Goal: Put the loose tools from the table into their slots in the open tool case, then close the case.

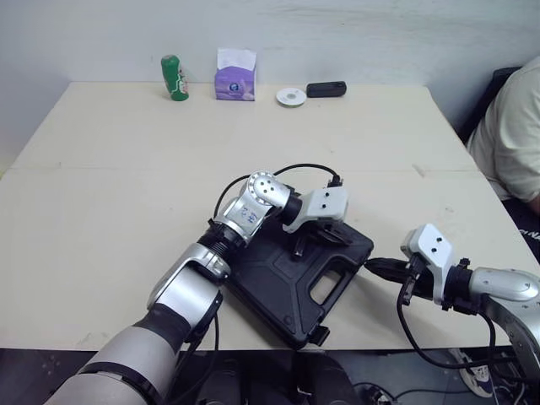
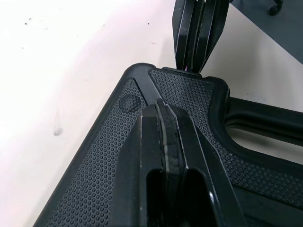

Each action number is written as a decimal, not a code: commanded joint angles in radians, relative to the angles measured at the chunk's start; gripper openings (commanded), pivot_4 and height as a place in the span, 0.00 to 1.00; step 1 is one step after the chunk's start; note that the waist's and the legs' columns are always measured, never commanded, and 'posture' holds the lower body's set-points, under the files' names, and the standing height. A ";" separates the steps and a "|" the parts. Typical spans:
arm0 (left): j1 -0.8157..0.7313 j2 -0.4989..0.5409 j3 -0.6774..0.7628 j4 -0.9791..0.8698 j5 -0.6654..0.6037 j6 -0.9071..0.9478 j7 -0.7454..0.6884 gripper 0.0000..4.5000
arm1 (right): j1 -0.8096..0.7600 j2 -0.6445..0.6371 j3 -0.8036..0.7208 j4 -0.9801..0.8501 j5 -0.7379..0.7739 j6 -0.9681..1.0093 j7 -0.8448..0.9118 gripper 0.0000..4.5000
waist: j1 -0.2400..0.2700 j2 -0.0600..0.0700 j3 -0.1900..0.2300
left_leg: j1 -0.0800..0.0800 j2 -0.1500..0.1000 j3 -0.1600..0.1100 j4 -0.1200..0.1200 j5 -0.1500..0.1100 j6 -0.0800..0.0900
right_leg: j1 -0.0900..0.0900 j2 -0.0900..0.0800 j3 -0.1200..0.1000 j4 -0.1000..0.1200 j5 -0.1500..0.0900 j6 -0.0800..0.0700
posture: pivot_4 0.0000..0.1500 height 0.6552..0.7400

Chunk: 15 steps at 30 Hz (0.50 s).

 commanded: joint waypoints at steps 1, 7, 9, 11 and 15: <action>0.068 -0.009 -0.108 0.045 0.092 0.033 -0.042 0.01 | -0.046 -0.001 -0.024 -0.074 0.053 -0.024 0.005 0.00 | -0.001 0.000 0.000 | 0.000 0.000 0.000 0.000 0.000 0.000 | 0.000 0.000 0.000 0.000 0.000 0.000 | 1.00 0.86; 0.069 0.006 -0.087 0.023 0.074 0.037 -0.046 0.01 | -0.002 -0.022 -0.029 -0.074 0.029 -0.043 0.018 0.00 | 0.001 0.000 0.000 | 0.000 0.000 0.000 0.000 0.000 0.000 | 0.000 0.000 0.000 0.000 0.000 0.000 | 1.00 0.86; 0.063 0.038 -0.048 -0.024 0.032 0.062 -0.075 0.01 | 0.023 -0.033 -0.052 -0.086 0.037 -0.036 0.024 0.00 | 0.001 0.000 0.000 | 0.000 0.000 0.000 -0.001 0.000 0.000 | 0.000 0.000 0.000 -0.001 0.000 0.000 | 1.00 0.86; 0.062 0.069 -0.014 -0.078 -0.007 0.091 -0.106 0.01 | 0.047 -0.044 -0.073 -0.100 0.048 -0.028 0.030 0.00 | 0.001 0.001 0.000 | -0.001 0.000 0.000 -0.001 0.000 -0.001 | -0.001 0.000 0.000 -0.001 0.000 0.000 | 1.00 0.86; 0.086 0.165 0.063 -0.315 -0.136 0.241 -0.197 0.01 | 0.143 -0.065 -0.133 -0.169 0.109 0.001 0.078 0.00 | 0.004 0.003 0.002 | -0.002 0.000 0.000 -0.002 0.000 -0.001 | -0.002 0.001 -0.001 0.000 0.000 -0.001 | 1.00 0.86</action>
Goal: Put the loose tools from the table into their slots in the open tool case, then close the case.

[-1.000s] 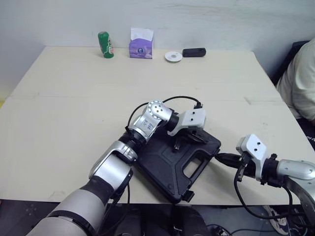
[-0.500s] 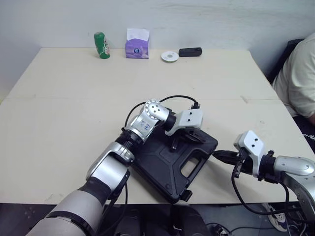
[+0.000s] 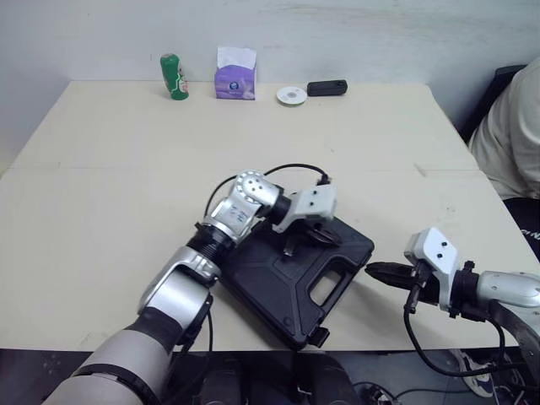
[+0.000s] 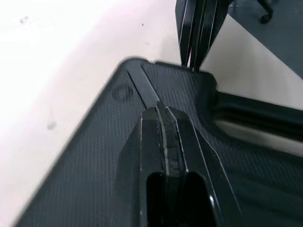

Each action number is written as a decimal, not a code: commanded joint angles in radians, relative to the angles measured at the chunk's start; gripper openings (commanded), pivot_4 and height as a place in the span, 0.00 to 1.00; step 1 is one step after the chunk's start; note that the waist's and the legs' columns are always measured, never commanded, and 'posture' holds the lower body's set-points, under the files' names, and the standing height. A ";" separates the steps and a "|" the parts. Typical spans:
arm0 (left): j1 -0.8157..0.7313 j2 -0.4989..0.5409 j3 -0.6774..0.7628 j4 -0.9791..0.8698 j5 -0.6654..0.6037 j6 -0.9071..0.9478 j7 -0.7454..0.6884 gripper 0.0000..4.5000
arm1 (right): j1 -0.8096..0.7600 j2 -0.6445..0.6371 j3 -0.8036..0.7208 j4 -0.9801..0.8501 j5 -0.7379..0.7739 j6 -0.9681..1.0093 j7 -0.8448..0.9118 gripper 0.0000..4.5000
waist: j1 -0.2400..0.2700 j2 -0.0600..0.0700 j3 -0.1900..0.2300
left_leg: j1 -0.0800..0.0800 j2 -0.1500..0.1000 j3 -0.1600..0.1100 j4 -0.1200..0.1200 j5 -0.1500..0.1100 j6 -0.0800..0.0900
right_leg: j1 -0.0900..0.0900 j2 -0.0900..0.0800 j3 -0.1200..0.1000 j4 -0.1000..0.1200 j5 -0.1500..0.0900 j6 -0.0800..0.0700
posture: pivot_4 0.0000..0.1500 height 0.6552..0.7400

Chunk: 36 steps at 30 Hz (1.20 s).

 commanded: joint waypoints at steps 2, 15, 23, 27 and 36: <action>0.070 0.114 0.055 -0.304 -0.153 0.221 -0.127 0.01 | 0.104 -0.024 -0.080 -0.121 0.096 0.018 0.054 0.00 | 0.001 0.002 0.002 | -0.002 0.000 0.000 0.000 0.000 0.000 | -0.001 0.000 0.000 0.000 0.000 0.000 | 1.00 0.86; 0.352 0.359 -0.086 -0.838 -0.238 0.421 -0.119 0.01 | 0.200 -0.039 0.081 -0.264 0.166 0.056 0.030 0.00 | 0.028 0.004 0.003 | -0.001 -0.001 -0.001 0.001 0.000 0.000 | 0.000 -0.001 0.001 -0.001 0.000 0.000 | 1.00 0.86; 0.386 0.393 -0.192 -0.829 -0.132 0.393 -0.052 0.01 | 0.187 -0.082 0.155 -0.259 0.131 0.028 0.032 0.00 | 0.028 0.004 0.003 | -0.001 -0.001 -0.001 0.001 -0.001 0.001 | 0.001 -0.001 0.001 -0.002 0.000 0.000 | 1.00 0.86; 0.376 0.394 -0.201 -0.801 -0.127 0.379 -0.037 0.01 | 0.166 -0.081 0.170 -0.251 0.128 0.030 0.027 0.00 | 0.028 0.005 0.003 | 0.000 -0.001 -0.001 0.001 -0.001 0.001 | 0.002 -0.001 0.001 -0.003 0.000 0.001 | 1.00 0.86; 0.367 0.403 -0.235 -0.771 -0.092 0.318 -0.010 0.01 | 0.112 -0.046 0.238 -0.259 0.168 0.055 -0.004 0.00 | 0.028 0.005 0.002 | 0.000 -0.001 -0.002 0.001 -0.001 0.001 | 0.002 -0.001 0.001 -0.003 0.000 0.001 | 1.00 0.86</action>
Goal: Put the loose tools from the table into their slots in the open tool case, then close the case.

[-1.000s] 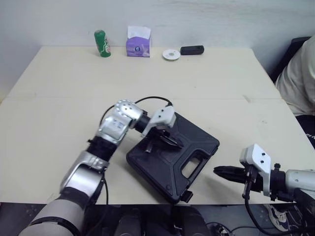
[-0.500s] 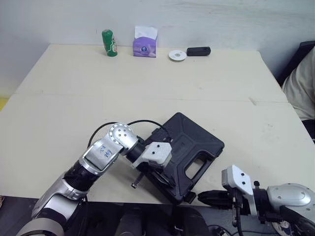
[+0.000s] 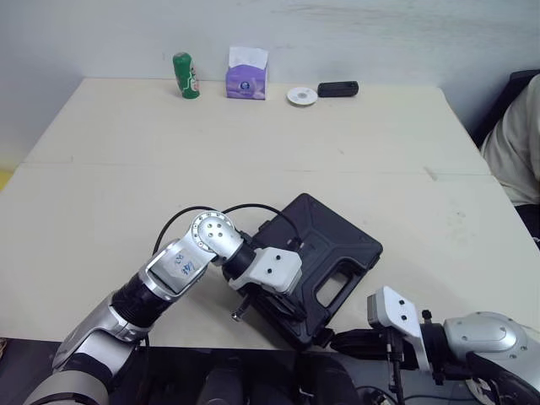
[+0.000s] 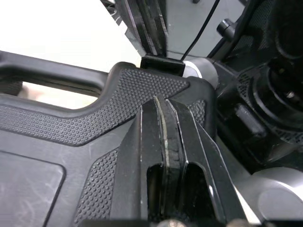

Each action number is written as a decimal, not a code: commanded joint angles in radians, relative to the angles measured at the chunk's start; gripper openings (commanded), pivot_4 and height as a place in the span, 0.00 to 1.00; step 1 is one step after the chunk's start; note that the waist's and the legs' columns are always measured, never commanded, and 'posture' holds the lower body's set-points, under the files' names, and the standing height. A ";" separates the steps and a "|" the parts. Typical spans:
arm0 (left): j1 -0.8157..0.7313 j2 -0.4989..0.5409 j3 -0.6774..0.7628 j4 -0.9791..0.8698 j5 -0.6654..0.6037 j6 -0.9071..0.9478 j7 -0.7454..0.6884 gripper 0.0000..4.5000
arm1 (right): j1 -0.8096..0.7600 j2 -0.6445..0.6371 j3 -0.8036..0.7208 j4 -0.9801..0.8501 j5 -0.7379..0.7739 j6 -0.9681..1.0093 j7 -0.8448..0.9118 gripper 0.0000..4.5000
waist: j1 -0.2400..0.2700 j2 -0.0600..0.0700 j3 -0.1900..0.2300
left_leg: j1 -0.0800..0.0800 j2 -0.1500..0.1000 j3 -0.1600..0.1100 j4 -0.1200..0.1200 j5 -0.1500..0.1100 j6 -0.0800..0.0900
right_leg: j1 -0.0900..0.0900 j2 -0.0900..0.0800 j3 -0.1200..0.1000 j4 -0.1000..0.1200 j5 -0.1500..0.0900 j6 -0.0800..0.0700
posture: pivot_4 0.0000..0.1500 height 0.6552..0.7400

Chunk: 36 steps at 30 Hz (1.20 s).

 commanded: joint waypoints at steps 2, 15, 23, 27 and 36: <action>0.032 0.034 -0.066 0.042 0.095 0.000 0.021 0.01 | -0.029 0.026 0.002 -0.033 0.064 0.017 -0.022 0.00 | 0.000 0.000 0.000 | 0.000 0.000 0.000 0.000 0.000 0.000 | 0.000 0.000 0.000 0.000 0.000 0.000 | 1.00 0.86; 0.042 0.039 -0.085 0.018 0.097 -0.018 0.032 0.01 | -0.096 0.052 -0.065 -0.046 0.267 0.116 -0.122 0.00 | 0.000 0.004 -0.004 | 0.000 0.001 -0.002 0.000 -0.001 0.000 | 0.001 0.000 0.000 -0.001 0.000 0.000 | 1.00 0.86; 0.023 0.027 -0.005 0.030 0.015 0.015 0.037 0.01 | -0.059 -0.020 -0.171 -0.037 0.222 0.055 -0.099 0.00 | 0.001 0.004 -0.004 | 0.000 0.000 -0.001 -0.001 -0.002 0.001 | 0.001 0.000 -0.001 -0.002 0.001 0.001 | 1.00 0.86; 0.021 0.031 0.164 -0.014 -0.215 0.147 -0.008 0.07 | -0.074 -0.045 -0.271 0.032 0.210 0.058 -0.110 0.07 | -0.003 0.004 -0.003 | -0.001 0.000 -0.001 -0.001 -0.002 0.001 | 0.000 0.001 -0.001 -0.002 0.001 0.001 | 1.00 0.86; 0.106 0.230 0.541 -0.062 -0.427 0.385 0.089 0.94 | -0.024 -0.164 -0.596 0.210 0.229 0.041 0.162 1.00 | -0.004 0.005 0.000 | -0.003 0.000 -0.001 -0.001 -0.001 0.000 | -0.002 0.001 -0.001 -0.001 0.001 0.001 | 1.00 0.86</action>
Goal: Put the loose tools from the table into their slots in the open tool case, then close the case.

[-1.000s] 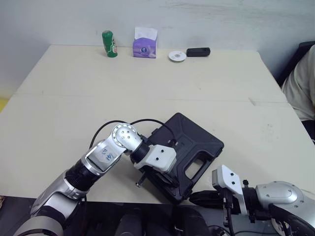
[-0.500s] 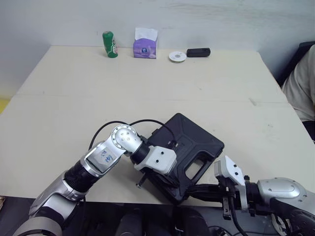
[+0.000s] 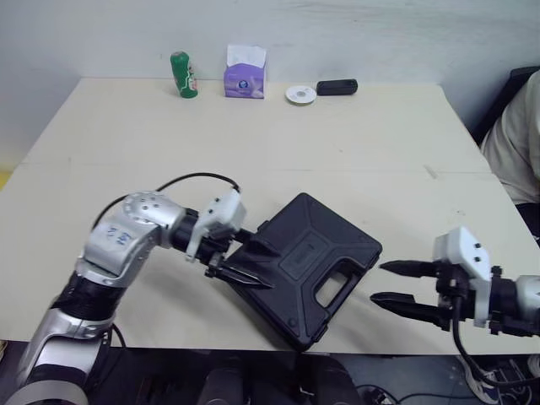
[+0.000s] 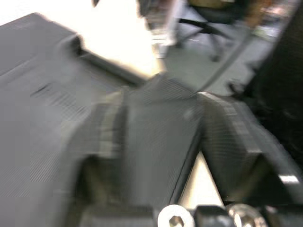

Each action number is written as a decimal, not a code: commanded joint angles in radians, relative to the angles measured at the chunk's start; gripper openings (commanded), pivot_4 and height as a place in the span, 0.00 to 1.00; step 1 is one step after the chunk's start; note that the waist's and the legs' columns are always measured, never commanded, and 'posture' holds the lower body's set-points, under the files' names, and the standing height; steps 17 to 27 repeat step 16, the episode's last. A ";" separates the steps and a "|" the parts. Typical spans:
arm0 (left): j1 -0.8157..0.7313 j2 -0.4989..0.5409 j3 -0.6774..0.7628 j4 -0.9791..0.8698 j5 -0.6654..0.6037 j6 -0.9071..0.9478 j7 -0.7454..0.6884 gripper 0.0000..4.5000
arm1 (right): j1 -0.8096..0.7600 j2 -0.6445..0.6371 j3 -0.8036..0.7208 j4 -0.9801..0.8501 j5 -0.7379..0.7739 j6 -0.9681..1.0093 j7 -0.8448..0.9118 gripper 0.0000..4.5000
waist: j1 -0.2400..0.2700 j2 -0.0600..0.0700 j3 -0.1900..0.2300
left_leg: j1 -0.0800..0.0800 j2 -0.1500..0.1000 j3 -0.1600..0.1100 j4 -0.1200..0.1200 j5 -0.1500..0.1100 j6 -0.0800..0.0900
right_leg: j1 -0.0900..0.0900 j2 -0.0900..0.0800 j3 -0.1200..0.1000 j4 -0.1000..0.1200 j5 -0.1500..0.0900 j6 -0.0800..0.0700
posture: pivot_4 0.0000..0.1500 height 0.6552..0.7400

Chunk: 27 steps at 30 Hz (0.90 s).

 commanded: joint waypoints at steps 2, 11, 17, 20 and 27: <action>0.058 0.108 0.233 -0.065 -0.136 0.139 0.068 0.99 | -0.006 -0.079 -0.170 0.114 0.003 -0.007 0.149 1.00 | -0.001 -0.001 0.001 | 0.000 0.000 0.000 0.000 0.000 0.000 | 0.000 0.000 0.000 0.000 0.000 0.000 | 1.00 0.86; 0.408 0.328 0.744 -0.095 -0.197 0.223 0.097 0.99 | -0.045 -0.183 -0.294 0.341 -0.108 -0.074 0.328 1.00 | -0.003 0.005 0.007 | 0.001 0.001 0.001 -0.001 -0.002 -0.002 | -0.001 -0.001 0.001 -0.001 -0.001 -0.001 | 1.00 0.86; 0.489 0.343 0.851 -0.066 -0.217 0.231 0.121 0.99 | -0.122 -0.207 -0.253 0.403 -0.126 -0.088 0.329 1.00 | 0.001 0.008 0.009 | 0.001 0.001 0.000 -0.001 -0.005 -0.009 | -0.002 -0.002 0.001 -0.002 -0.001 -0.001 | 1.00 0.86; 0.489 0.343 0.851 -0.066 -0.217 0.231 0.121 0.99 | -0.122 -0.207 -0.253 0.403 -0.126 -0.088 0.329 1.00 | 0.001 0.008 0.009 | 0.001 0.001 0.000 -0.001 -0.005 -0.009 | -0.002 -0.002 0.001 -0.002 -0.001 -0.001 | 1.00 0.86; 0.489 0.343 0.851 -0.066 -0.217 0.231 0.121 0.99 | -0.122 -0.207 -0.253 0.403 -0.126 -0.088 0.329 1.00 | 0.001 0.008 0.009 | 0.001 0.001 0.000 -0.001 -0.005 -0.009 | -0.002 -0.002 0.001 -0.002 -0.001 -0.001 | 1.00 0.86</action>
